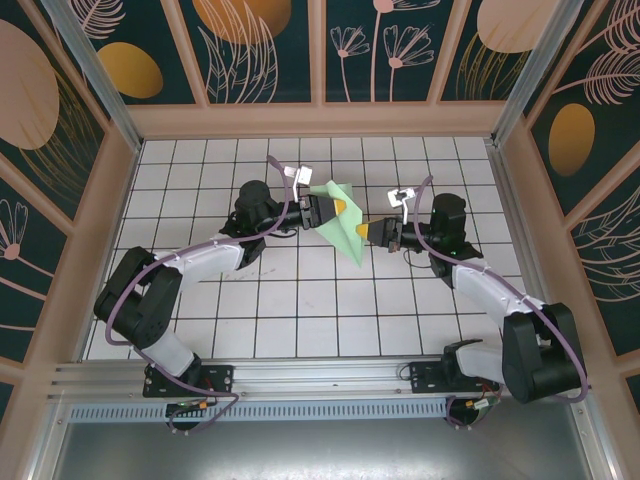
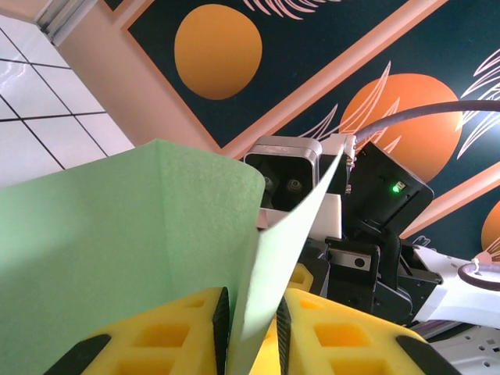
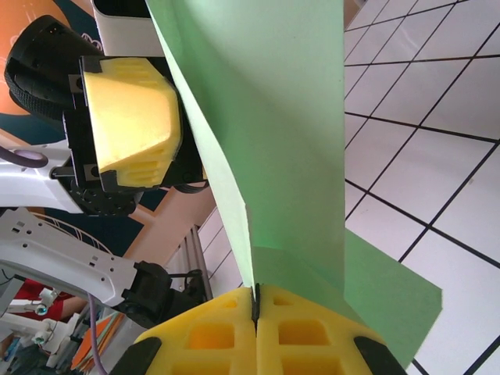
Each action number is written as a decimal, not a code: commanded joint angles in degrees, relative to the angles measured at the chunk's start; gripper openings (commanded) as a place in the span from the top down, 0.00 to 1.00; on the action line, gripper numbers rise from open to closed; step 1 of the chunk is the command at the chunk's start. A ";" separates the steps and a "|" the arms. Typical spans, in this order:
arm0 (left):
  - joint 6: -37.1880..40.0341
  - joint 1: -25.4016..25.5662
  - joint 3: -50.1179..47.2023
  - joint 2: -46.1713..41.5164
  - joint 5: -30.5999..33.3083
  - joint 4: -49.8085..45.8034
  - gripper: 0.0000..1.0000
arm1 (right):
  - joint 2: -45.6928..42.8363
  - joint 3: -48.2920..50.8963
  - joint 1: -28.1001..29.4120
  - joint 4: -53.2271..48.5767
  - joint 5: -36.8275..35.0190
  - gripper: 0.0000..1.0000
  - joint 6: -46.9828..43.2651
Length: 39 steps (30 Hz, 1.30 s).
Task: Fold a paper plane with a square sheet of paper (fold left side to right side)
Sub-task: Turn over the paper at the center of the table.
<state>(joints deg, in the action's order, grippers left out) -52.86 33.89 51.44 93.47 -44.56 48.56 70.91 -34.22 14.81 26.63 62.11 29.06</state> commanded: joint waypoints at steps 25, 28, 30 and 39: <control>4.93 0.40 1.56 -1.27 1.72 -5.44 0.94 | 0.95 -2.08 -1.83 -4.91 2.23 0.90 -2.78; 4.81 0.43 1.73 -1.27 1.91 -5.53 0.95 | 0.83 -2.58 -1.93 -6.15 1.65 0.86 -3.57; 5.04 0.44 1.72 -1.44 2.39 -5.81 0.96 | 0.14 -3.17 -2.46 -8.44 0.48 0.80 -4.88; 3.98 0.47 2.85 -3.15 4.27 -6.77 0.99 | -12.07 2.63 -10.03 -10.81 -3.98 0.27 -5.42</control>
<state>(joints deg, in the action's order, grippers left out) -48.93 34.20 52.05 92.60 -41.08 41.52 61.30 -34.57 5.80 15.05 58.52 23.90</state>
